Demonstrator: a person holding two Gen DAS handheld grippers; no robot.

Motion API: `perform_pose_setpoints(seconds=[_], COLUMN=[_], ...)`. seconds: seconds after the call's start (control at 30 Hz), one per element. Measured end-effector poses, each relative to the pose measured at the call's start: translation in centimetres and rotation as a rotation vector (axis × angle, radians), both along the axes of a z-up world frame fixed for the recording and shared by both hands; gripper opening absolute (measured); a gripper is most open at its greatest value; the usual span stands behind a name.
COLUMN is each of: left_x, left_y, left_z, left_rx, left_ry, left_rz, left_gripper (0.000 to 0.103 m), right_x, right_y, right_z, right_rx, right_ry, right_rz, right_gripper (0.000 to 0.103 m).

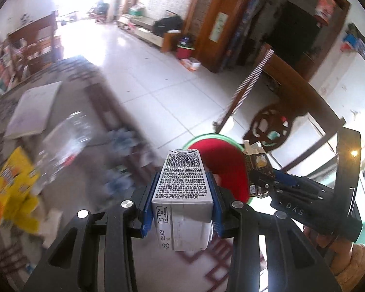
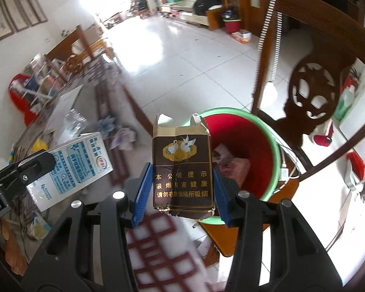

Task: Collect trash
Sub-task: 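Carry the milk carton and cigarette pack over the red bucket, then open both grippers to drop the carton and cigarette pack into the bucket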

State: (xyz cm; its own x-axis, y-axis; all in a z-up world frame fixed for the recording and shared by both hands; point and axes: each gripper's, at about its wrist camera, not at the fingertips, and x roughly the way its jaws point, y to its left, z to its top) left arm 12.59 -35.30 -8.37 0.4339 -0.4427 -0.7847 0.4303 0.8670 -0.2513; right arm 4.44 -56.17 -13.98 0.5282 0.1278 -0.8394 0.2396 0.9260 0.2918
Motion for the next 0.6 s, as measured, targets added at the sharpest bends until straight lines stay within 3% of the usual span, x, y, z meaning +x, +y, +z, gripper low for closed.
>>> perform_pose_setpoints(seconds=[0.23, 0.37, 0.47, 0.6], left_x=[1.4, 2.0, 2.3, 2.3], left_y=[-5.0, -7.1, -7.2, -6.3], left_z=[-0.7, -1.1, -1.4, -1.3], left_rx=[-0.026, -0.004, -0.002, 0.027], left_ry=[0.027, 0.032, 0.039, 0.02], left_rz=[-0.094, -0.126, -0.129, -0.13], left_gripper=[0.036, 0.037, 0.066, 0.067], right_x=[-0.4, 0.0, 0.4, 0.6], right_y=[-3.2, -4.0, -4.4, -4.6], right_z=[-0.5, -0.8, -0.8, -1.1], right_rx=[0.008, 0.033, -0.003, 0.012], right_ry=[0.006, 0.006, 0.001, 0.007], right_rz=[-0.057, -0.058, -0.087, -0.106], right_gripper=[0.046, 0.051, 0.065, 0.065])
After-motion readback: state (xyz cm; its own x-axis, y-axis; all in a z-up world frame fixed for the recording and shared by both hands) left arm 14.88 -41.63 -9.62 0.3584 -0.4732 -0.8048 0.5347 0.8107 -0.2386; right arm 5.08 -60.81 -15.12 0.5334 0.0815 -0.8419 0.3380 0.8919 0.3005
